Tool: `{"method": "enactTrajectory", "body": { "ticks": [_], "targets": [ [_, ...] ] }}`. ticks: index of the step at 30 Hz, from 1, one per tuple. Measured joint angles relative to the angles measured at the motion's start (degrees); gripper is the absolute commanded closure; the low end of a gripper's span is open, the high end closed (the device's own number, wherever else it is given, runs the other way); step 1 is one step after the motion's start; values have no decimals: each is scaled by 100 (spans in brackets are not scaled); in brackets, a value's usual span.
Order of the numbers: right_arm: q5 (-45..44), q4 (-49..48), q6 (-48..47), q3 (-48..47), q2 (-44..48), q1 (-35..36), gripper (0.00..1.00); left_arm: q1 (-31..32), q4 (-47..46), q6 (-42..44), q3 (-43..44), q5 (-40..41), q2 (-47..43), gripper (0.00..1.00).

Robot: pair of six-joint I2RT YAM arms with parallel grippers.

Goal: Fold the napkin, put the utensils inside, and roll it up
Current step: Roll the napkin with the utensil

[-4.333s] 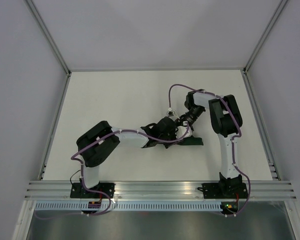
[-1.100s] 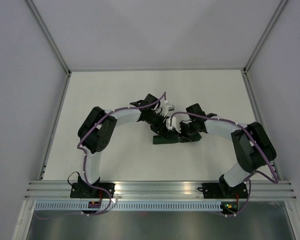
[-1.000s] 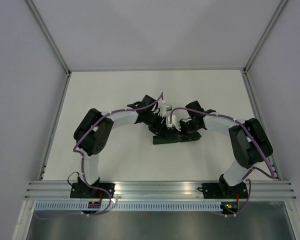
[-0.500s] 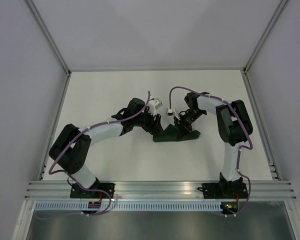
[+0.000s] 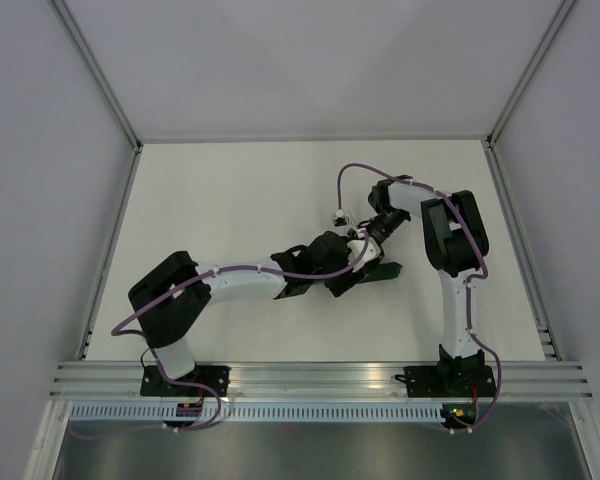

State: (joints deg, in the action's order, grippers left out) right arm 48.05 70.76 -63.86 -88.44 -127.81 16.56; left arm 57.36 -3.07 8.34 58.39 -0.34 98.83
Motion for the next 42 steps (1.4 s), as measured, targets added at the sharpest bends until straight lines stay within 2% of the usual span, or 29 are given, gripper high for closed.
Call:
{"method": "enactTrajectory", "body": {
  "ticks": [9,15,18,19,21,22,27,30,35,42],
  "targets": [
    [33,409,17,-229,-256,-15,84,258,0,804,315,929,824,30],
    [37,452,26,-258,-289,-20,84,256,-133,914,323,984,1005,39],
    [50,476,55,-278,-315,-24,83,258,-181,914,321,920,1036,49],
    [55,476,59,-278,-317,-28,81,262,-184,914,321,898,1049,53],
    [59,481,61,-278,-319,-28,77,267,-205,914,321,855,1071,56],
    [57,485,61,-278,-319,-28,72,267,-214,914,321,831,1078,58],
    [101,590,90,-273,-317,-33,55,249,-223,914,317,651,1091,62],
    [149,645,118,-229,-273,-50,48,223,-227,914,315,507,1093,63],
    [127,396,404,76,11,-74,42,162,-275,914,306,201,1104,66],
    [-70,-575,1043,627,643,-129,35,70,-315,914,323,-179,1137,67]
  ]
}}
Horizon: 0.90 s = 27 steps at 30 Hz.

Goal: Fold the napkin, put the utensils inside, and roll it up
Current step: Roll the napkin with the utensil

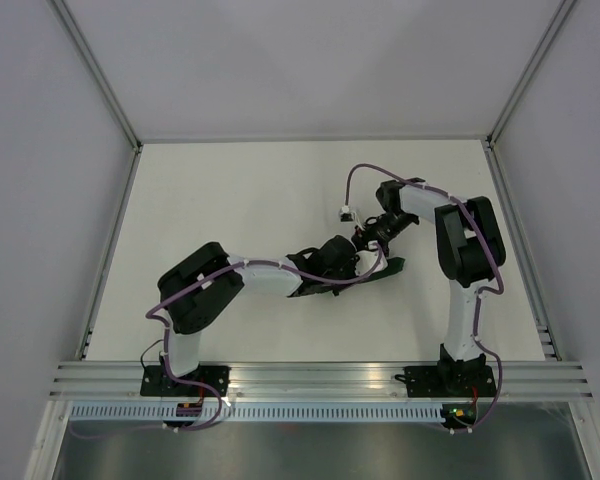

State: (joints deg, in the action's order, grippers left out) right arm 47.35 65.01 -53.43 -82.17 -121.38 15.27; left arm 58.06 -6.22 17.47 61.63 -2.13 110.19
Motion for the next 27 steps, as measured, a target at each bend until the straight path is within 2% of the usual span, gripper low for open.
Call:
{"method": "enactTrajectory", "body": {
  "ticks": [6,15,23,27],
  "targets": [
    [-254,-1121,529,280,472,-186,30,-81,13,0,55,-238,39,67],
    [-358,-2041,999,387,651,-588,29,-251,411,-2,413,-787,201,67],
    [-160,-2326,1121,455,1311,-1547,29,-627,1180,-63,1071,-1698,527,66],
    [87,-2514,1036,859,1954,-2068,28,-861,1541,-162,1379,-2258,702,66]
  ]
}}
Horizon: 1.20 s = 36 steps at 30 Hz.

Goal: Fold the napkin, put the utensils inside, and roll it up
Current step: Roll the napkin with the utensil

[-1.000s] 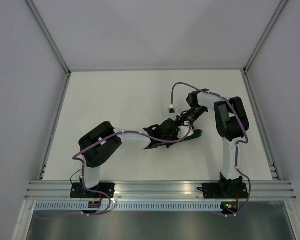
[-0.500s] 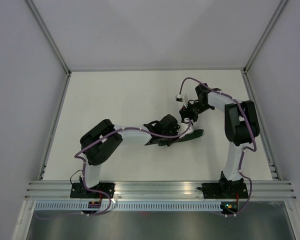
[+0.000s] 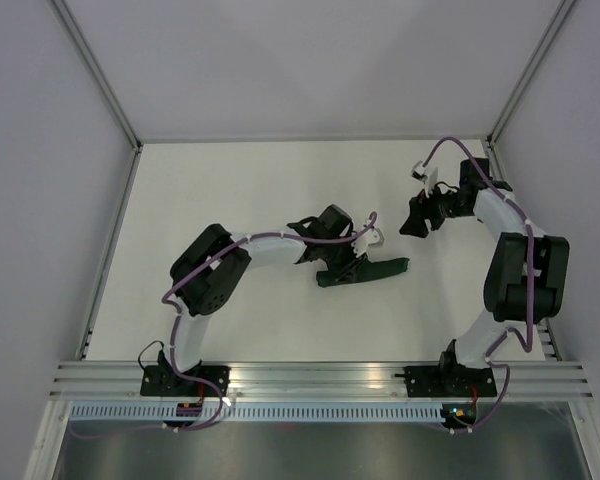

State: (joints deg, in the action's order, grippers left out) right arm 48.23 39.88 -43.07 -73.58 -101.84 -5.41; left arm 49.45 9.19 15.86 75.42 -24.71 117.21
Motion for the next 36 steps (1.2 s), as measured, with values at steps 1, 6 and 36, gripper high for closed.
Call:
{"method": "enactTrajectory", "body": {
  "ticks": [1,6,36],
  "targets": [
    [17,-44,-55,181,192,-107,29,-66,114,-22,98,-151,61,66],
    [76,-485,-415,1493,1381,-190,27,-354,737,-116,625,-872,393,65],
    [-2568,-3287,-1054,4690,3276,3766,25,-866,3462,-168,2323,-3329,1843,64]
  ]
}}
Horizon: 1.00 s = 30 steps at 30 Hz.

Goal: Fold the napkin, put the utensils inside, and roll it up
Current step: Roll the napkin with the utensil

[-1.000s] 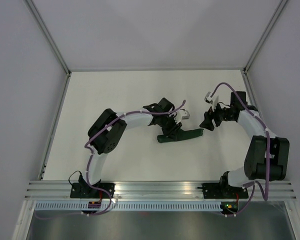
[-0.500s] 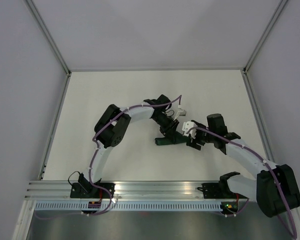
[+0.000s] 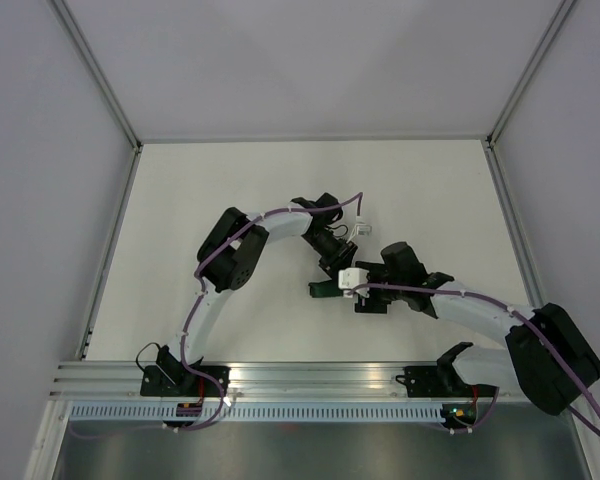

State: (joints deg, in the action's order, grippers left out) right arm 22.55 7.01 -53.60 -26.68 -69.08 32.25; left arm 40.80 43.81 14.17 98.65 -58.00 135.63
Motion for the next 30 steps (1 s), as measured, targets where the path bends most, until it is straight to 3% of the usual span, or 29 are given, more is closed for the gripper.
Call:
{"method": "enactTrajectory", "body": {
  "ticks": [6,10,17,30],
  "targets": [
    [-149,-142,-17,-92,-446,66,46,-22,166,2,0,-127,20,54],
    [-190,-105,-26,-234,-645,66,65,-24,236,2,0,-238,20,48],
    [-179,267,-44,-573,-911,76,72,-55,269,-2,0,-138,-52,44],
    [122,1259,-63,-1615,-1775,-42,77,-501,-219,-267,-413,955,-671,43]
  ]
}}
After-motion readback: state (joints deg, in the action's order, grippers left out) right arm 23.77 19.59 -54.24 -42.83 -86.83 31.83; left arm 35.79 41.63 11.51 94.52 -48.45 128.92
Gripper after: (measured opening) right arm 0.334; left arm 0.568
